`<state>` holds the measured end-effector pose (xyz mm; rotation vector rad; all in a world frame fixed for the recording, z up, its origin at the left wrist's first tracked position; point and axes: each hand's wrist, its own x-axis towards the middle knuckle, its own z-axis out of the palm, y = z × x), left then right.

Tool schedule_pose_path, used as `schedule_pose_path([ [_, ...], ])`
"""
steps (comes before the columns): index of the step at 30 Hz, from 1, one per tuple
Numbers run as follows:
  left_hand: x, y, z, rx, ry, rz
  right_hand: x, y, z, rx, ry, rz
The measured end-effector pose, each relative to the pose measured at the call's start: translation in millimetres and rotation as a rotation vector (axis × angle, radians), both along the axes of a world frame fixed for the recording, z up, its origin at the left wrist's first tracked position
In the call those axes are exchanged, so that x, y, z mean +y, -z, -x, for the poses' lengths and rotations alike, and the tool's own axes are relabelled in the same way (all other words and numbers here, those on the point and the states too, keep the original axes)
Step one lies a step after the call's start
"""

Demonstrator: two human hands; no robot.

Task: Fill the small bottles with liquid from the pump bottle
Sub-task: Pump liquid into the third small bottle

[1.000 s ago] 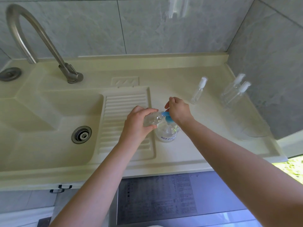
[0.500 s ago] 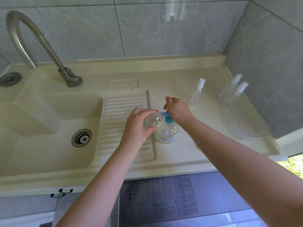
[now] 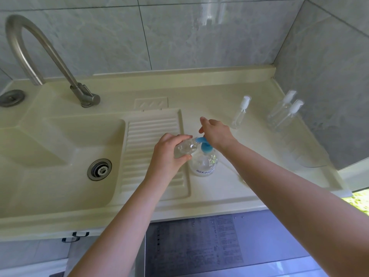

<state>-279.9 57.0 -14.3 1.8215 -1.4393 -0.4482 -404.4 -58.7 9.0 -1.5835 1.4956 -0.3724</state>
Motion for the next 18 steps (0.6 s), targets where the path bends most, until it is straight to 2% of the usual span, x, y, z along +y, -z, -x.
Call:
schedule_pose_path([
  [11,0,8,0,0.012,0.002,-0.014,2,20,1,-0.027,0.049,0.077],
  [18,3,4,-2,0.010,-0.007,0.004,-5,11,1,0.018,0.000,0.032],
])
